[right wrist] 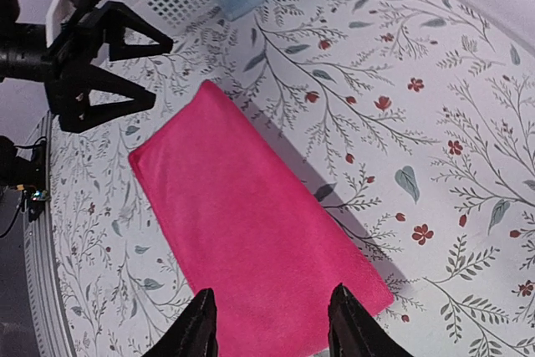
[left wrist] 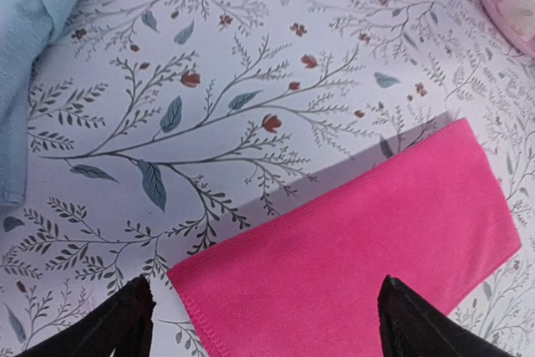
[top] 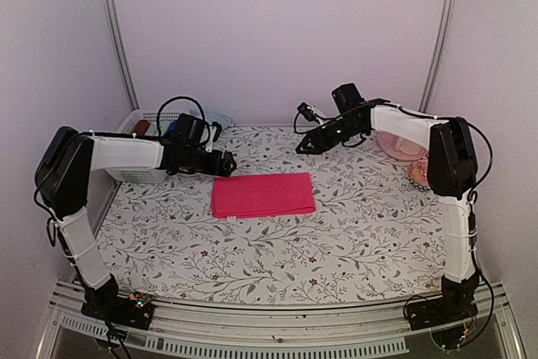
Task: Roll the towels
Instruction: Smooth out the towel at the center of the board, then rotate the towel at the center of the board, then pick up the towel from the center of the board.
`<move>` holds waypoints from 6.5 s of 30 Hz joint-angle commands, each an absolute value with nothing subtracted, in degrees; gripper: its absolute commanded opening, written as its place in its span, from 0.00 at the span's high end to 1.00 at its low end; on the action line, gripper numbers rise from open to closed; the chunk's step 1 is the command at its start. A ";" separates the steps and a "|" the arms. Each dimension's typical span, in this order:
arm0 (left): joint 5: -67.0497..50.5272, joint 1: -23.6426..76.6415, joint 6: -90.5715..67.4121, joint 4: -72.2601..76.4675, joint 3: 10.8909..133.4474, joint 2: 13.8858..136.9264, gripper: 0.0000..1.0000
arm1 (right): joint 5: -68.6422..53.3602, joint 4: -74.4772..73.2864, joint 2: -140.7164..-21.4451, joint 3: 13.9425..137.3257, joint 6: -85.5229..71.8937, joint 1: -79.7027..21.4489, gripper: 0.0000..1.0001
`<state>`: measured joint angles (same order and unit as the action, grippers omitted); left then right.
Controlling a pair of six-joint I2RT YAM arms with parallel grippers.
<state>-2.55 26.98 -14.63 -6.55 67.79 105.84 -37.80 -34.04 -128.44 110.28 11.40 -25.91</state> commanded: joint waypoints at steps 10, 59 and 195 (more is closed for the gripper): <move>-7.77 33.73 -18.41 -0.54 53.98 97.86 0.45 | -49.13 -36.73 -124.28 95.86 21.99 -30.06 0.66; 2.60 33.67 -15.57 -6.39 48.66 79.38 0.03 | -12.08 -35.89 -123.56 103.98 28.21 -31.12 0.01; 6.59 58.55 56.68 6.92 74.19 124.51 0.47 | -16.90 -24.08 -69.92 55.31 37.35 -23.53 0.01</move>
<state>4.25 57.80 55.68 7.64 74.00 122.80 -15.68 -26.09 -71.66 56.18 37.36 -23.92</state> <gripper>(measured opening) 0.538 0.989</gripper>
